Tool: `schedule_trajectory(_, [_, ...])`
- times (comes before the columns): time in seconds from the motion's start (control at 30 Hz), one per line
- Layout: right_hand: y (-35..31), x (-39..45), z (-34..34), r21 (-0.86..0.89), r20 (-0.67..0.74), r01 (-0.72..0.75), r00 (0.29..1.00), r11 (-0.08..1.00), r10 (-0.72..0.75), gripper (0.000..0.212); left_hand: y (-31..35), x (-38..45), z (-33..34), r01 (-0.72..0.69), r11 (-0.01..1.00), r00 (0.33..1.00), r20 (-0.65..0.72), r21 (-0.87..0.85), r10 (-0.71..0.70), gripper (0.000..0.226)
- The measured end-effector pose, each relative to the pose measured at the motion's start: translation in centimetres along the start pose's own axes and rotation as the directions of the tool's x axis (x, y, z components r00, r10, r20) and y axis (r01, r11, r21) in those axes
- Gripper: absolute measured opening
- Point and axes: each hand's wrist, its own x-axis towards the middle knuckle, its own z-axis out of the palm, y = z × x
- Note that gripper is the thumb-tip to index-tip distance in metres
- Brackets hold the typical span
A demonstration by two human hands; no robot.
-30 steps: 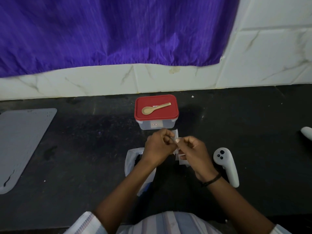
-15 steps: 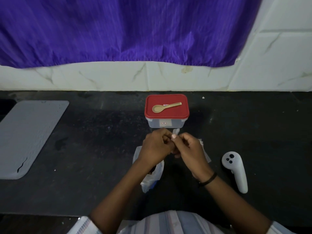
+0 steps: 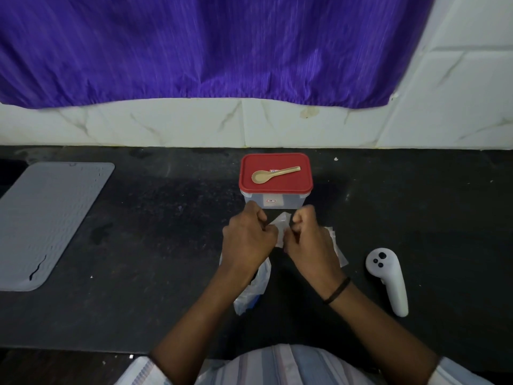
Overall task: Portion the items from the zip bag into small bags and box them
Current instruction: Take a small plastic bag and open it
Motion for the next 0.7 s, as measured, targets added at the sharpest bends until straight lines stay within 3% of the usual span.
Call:
schedule_trajectory(0.07, [-0.4,-0.1,0.2,-0.200,0.012,0.194,0.981,0.960,-0.196,0.017,0.2,-0.1,-0.1,-0.025,0.999,1.000,-0.003,0.041,0.025,0.009])
schedule_trajectory(0.13, [-0.7,-0.2,0.2,-0.321,0.064,0.244,0.970,0.915,-0.236,0.016,0.3,-0.1,-0.2,-0.046,0.998,0.999,-0.009,0.046,0.046,0.010])
schedule_trajectory(0.23, [-1.5,0.2,-0.3,-0.353,0.158,0.190,0.977,0.916,-0.142,0.020,0.6,-0.2,-0.6,-0.078,0.995,0.997,-0.001,0.061,0.078,0.009])
schedule_trajectory(0.33, [-2.4,1.4,-1.6,-0.240,0.306,-0.033,0.946,0.970,0.108,0.013,0.7,-0.4,-0.9,-0.134,0.988,0.991,0.012,0.078,0.133,0.007])
schedule_trajectory(0.4, [-2.8,2.0,-2.2,-0.218,0.313,-0.098,0.935,0.971,0.164,0.010,0.6,-0.4,-1.3,-0.175,0.982,0.985,0.008,0.074,0.174,0.005])
schedule_trajectory(0.47, [-3.1,2.6,-2.3,-0.237,0.315,-0.106,0.932,0.966,0.179,0.009,0.3,-0.4,-1.6,-0.216,0.973,0.976,0.026,0.085,0.215,0.005])
schedule_trajectory(0.6, [-4.1,3.6,-2.4,-0.436,0.516,-0.027,0.811,0.900,0.274,0.019,-0.4,-1.2,-1.6,-0.280,0.955,0.960,0.045,0.093,0.277,0.006])
schedule_trajectory(0.7, [-3.9,3.3,-2.7,-0.412,0.489,0.103,0.863,0.905,0.125,0.025,-1.2,-1.4,-1.7,-0.299,0.954,0.954,0.016,0.015,0.298,0.007])
